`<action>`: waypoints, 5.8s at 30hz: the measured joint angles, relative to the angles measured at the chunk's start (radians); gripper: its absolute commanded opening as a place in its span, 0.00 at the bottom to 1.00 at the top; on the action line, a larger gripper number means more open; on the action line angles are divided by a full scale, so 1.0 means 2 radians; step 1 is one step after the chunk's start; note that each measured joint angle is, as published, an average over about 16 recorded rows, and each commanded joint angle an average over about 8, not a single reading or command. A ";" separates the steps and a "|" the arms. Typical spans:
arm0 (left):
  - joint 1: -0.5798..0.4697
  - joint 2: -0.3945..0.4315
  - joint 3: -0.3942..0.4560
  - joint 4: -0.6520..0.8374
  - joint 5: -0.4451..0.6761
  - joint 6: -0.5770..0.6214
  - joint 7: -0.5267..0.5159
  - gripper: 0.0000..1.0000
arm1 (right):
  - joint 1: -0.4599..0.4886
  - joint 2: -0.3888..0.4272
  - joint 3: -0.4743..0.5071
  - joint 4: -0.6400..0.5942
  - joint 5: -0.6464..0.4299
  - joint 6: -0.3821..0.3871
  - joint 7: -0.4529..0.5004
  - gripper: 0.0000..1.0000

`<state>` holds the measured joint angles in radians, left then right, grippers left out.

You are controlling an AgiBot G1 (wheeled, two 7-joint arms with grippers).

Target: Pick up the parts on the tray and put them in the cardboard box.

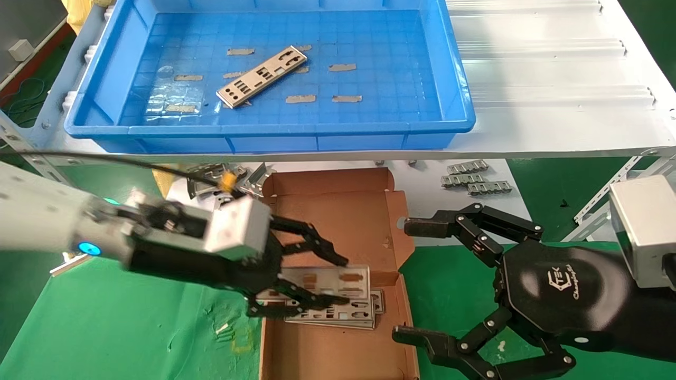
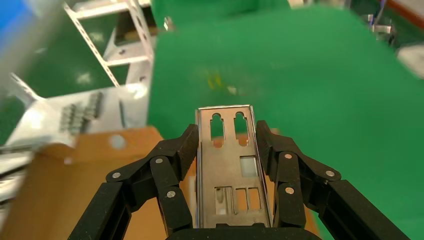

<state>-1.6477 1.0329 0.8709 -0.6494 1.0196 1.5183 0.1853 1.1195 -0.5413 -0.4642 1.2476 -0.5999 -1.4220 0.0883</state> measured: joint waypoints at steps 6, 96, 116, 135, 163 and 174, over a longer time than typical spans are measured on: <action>0.048 0.041 0.012 0.046 0.016 -0.032 0.065 0.00 | 0.000 0.000 0.000 0.000 0.000 0.000 0.000 1.00; 0.159 -0.030 -0.138 0.011 -0.072 0.018 -0.001 1.00 | 0.000 0.000 0.000 0.000 0.000 0.000 0.000 1.00; 0.236 -0.139 -0.233 -0.187 -0.116 0.001 -0.113 1.00 | 0.000 0.000 0.000 0.000 0.000 0.000 0.000 1.00; 0.290 -0.216 -0.300 -0.327 -0.147 -0.012 -0.189 1.00 | 0.000 0.000 0.000 0.000 0.000 0.000 0.000 1.00; 0.287 -0.210 -0.295 -0.317 -0.145 -0.012 -0.186 1.00 | 0.000 0.000 0.000 0.000 0.000 0.000 0.000 1.00; 0.286 -0.210 -0.295 -0.315 -0.144 -0.011 -0.185 1.00 | 0.000 0.000 0.000 0.000 0.000 0.000 0.000 1.00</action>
<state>-1.0758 0.6134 0.2814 -1.2795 0.7313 1.4958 -0.1847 1.1192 -0.5409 -0.4642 1.2470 -0.5996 -1.4215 0.0882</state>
